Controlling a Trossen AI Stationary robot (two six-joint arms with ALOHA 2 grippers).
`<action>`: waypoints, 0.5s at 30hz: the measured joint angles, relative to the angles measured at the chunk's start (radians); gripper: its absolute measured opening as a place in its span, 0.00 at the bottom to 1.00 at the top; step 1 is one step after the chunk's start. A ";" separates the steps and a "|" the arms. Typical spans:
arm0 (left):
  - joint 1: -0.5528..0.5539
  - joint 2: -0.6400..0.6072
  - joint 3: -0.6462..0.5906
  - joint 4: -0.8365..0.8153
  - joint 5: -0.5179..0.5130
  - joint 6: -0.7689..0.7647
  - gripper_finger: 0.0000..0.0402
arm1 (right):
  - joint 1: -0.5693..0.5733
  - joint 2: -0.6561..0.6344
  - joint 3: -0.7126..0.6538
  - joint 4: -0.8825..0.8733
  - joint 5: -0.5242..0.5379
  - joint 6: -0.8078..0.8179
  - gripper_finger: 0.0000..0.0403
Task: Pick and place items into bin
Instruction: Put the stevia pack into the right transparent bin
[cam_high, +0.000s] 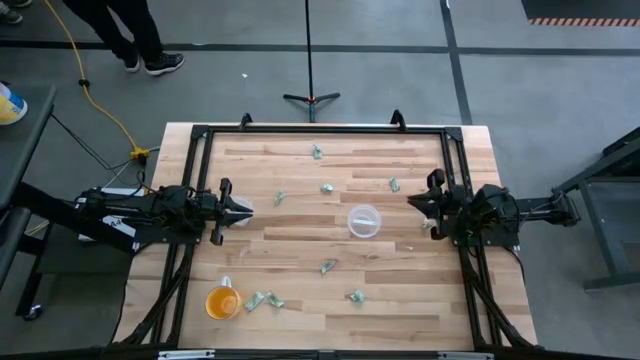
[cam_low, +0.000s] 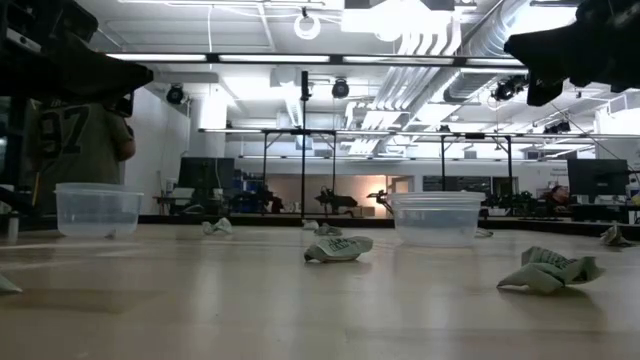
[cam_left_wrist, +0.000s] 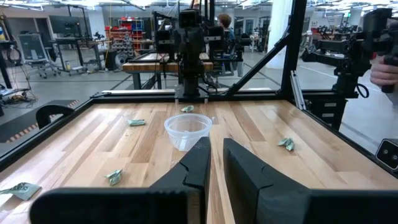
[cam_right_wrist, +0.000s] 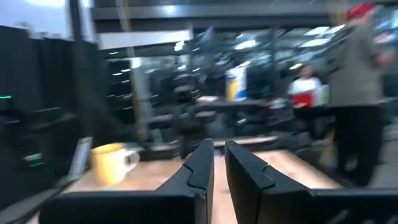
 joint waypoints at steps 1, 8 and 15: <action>0.000 0.000 0.000 0.000 0.000 0.000 0.20 | -0.003 -0.001 0.000 0.005 0.034 -0.008 0.08; 0.000 0.000 0.000 0.000 0.000 0.000 0.20 | -0.036 0.052 0.048 -0.096 0.139 0.018 0.16; 0.000 0.000 0.000 0.000 0.000 0.000 0.20 | -0.061 0.254 0.241 -0.419 0.206 0.084 0.45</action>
